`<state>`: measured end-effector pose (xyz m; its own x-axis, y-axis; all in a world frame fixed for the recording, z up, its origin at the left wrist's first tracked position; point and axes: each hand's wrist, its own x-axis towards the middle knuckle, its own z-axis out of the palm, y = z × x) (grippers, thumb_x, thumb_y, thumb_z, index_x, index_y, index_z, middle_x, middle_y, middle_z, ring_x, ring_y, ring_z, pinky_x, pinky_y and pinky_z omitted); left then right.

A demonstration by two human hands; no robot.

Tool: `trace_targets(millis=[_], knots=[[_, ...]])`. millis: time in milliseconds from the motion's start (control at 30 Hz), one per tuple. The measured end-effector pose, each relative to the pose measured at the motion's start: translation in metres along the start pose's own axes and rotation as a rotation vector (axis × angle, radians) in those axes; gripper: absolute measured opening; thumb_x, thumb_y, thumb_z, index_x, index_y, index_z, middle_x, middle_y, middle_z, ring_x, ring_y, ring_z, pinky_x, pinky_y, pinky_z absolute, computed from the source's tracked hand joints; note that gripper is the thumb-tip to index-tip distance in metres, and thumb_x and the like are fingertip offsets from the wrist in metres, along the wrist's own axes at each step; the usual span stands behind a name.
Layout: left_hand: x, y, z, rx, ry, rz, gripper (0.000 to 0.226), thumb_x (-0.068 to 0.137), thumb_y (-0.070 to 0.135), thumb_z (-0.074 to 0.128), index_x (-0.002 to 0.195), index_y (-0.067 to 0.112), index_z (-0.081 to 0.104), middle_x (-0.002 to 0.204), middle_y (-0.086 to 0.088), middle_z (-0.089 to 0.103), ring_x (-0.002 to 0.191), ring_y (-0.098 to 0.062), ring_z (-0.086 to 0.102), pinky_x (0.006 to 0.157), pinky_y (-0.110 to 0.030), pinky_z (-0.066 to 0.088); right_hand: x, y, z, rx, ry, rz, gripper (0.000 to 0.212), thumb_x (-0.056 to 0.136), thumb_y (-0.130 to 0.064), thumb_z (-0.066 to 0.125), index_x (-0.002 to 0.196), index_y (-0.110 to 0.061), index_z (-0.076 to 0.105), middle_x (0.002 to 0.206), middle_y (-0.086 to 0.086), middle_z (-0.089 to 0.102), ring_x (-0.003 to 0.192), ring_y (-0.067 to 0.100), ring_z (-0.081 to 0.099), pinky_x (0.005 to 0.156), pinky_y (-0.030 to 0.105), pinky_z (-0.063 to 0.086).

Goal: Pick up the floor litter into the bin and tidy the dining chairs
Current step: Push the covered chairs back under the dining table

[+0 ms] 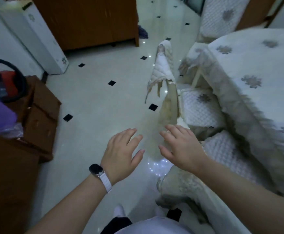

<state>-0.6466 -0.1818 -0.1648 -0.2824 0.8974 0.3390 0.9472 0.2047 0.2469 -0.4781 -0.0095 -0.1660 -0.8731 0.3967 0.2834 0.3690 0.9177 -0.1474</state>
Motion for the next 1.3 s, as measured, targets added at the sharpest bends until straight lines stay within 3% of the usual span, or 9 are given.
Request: trace_targets(millis=[200,400,600,833,1300], knots=[[0.065,-0.017,0.032,-0.145,-0.098,0.297,0.041,0.093,0.041,0.052,0.124,0.015,0.063,0.134,-0.009,0.058,0.118,-0.03,0.057,0.096,-0.044,0.046,-0.015,0.006,-0.002,-0.141,-0.001,0.298,0.042,0.086,-0.045,0.055,0.114,-0.016,0.068,0.123,0.008,0.063,0.109,0.029,0.06,0.085,0.039,0.046],[0.106,-0.034,0.044,-0.28,-0.141,0.587,0.042,0.092,0.042,0.053,0.123,0.017,0.064,0.133,-0.008,0.06,0.119,-0.028,0.056,0.095,-0.041,0.045,-0.02,-0.035,-0.011,-0.252,0.031,0.588,0.043,0.088,-0.045,0.051,0.113,-0.014,0.068,0.124,0.01,0.064,0.108,0.03,0.061,0.086,0.041,0.047],[0.114,-0.028,0.061,-0.431,-0.285,0.787,0.046,0.094,0.045,0.05,0.131,0.019,0.058,0.138,-0.008,0.056,0.126,-0.027,0.052,0.103,-0.046,0.044,-0.05,-0.075,-0.013,-0.298,0.06,0.889,0.046,0.088,-0.047,0.05,0.113,-0.013,0.068,0.125,0.013,0.063,0.106,0.033,0.061,0.085,0.044,0.05],[0.108,0.006,0.069,-0.509,-0.351,0.92,0.045,0.09,0.044,0.053,0.124,0.017,0.063,0.135,-0.009,0.059,0.121,-0.028,0.056,0.098,-0.044,0.045,-0.105,-0.113,-0.019,-0.331,0.078,1.158,0.047,0.086,-0.047,0.052,0.114,-0.013,0.068,0.124,0.013,0.063,0.104,0.032,0.061,0.083,0.043,0.049],[0.096,0.072,0.101,-0.327,-0.517,0.941,0.05,0.09,0.051,0.047,0.127,0.02,0.06,0.132,-0.007,0.06,0.119,-0.028,0.058,0.096,-0.045,0.049,-0.186,-0.087,-0.012,-0.279,0.08,1.281,0.044,0.085,-0.047,0.052,0.114,-0.017,0.064,0.114,0.005,0.062,0.1,0.026,0.059,0.081,0.038,0.047]])
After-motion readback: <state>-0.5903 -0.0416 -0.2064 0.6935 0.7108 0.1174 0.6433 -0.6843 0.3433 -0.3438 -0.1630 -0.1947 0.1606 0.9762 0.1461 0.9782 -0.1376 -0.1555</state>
